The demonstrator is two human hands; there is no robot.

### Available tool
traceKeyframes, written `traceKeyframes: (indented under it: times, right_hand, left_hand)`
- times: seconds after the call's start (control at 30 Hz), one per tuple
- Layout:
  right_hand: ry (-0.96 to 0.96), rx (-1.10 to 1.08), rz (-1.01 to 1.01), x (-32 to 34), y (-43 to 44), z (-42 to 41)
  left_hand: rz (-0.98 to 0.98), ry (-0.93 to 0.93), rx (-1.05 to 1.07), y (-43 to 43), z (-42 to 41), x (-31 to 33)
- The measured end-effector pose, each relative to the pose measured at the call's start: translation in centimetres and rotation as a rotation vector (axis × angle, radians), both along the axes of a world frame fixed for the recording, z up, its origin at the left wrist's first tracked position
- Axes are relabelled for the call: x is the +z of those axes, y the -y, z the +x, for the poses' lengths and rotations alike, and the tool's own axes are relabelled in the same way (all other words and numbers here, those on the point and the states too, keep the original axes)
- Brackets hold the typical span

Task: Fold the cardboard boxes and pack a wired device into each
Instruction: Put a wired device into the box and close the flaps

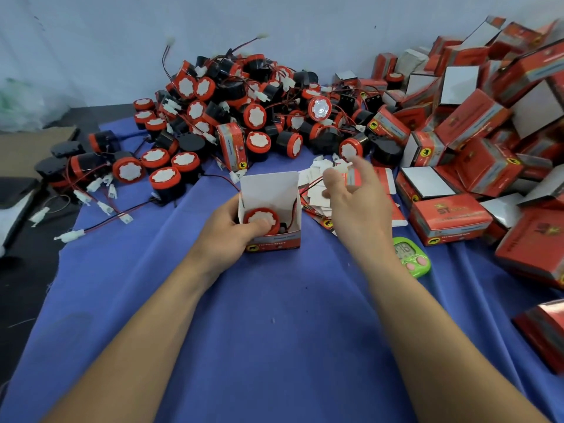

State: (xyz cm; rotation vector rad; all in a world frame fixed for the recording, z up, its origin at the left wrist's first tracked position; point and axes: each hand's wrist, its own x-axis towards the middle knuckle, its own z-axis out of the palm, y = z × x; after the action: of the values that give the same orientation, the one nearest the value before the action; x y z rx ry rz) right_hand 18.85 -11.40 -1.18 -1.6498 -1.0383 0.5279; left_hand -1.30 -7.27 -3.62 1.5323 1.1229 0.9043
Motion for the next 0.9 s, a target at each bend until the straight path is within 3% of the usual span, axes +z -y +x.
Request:
traceKeyframes:
  times: [0.2, 0.33, 0.57, 0.7, 0.9]
  right_hand:
    - [-0.125, 0.134, 0.220, 0.8, 0.1, -0.8]
    - [-0.080, 0.122, 0.328, 1.0, 0.4, -1.0]
    - [0.313, 0.252, 0.358, 0.8, 1.6, -3.0]
    - [0.439, 0.347, 0.392, 1.3, 2.4, -4.1]
    - [0.677, 0.344, 0.120, 0.6, 1.6, -4.1]
  left_hand:
    - [0.012, -0.037, -0.034, 0.4, 0.1, 0.2]
    - [0.011, -0.078, -0.030, 0.6, 0.3, 0.2]
    - [0.087, -0.175, 0.034, 1.1, 1.8, -0.2]
    - [0.115, -0.191, 0.036, 1.4, 1.9, 0.0]
    - [0.110, -0.140, 0.024, 1.5, 1.7, -0.2]
